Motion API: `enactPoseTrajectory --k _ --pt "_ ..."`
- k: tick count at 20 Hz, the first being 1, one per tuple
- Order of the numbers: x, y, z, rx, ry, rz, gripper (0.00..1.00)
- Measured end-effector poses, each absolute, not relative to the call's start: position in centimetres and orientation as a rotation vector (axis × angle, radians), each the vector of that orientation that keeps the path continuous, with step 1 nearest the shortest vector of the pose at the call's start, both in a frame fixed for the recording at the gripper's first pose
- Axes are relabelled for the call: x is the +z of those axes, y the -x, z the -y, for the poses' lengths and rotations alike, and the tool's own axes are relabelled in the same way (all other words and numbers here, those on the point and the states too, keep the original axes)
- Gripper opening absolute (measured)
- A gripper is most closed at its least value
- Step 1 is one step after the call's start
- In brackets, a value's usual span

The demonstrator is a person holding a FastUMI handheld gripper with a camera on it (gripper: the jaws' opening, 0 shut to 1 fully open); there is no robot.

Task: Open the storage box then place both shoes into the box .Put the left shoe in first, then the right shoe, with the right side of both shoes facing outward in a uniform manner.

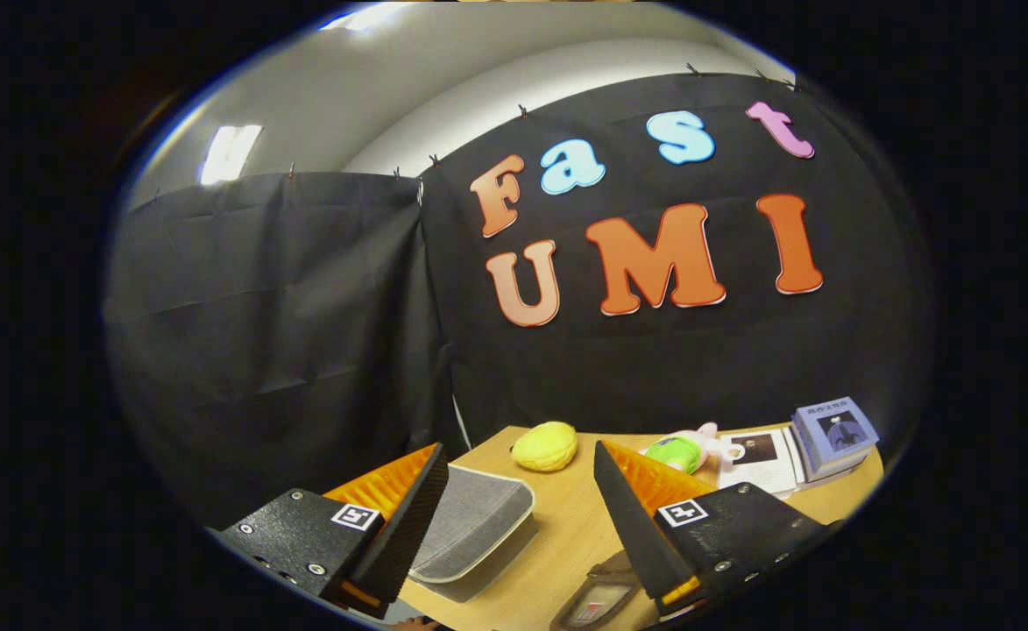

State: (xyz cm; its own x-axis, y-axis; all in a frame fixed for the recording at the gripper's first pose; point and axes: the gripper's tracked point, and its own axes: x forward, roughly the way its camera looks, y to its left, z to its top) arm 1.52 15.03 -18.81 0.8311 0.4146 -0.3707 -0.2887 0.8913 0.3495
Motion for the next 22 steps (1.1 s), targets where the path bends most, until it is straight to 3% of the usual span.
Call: enactPoseTrajectory --k 10,22 --pt "-27.9 -0.4 -21.2 0.515 -0.49 -0.775 0.98" --pt "-36.1 1.6 -25.9 0.602 -0.665 -1.017 0.97"
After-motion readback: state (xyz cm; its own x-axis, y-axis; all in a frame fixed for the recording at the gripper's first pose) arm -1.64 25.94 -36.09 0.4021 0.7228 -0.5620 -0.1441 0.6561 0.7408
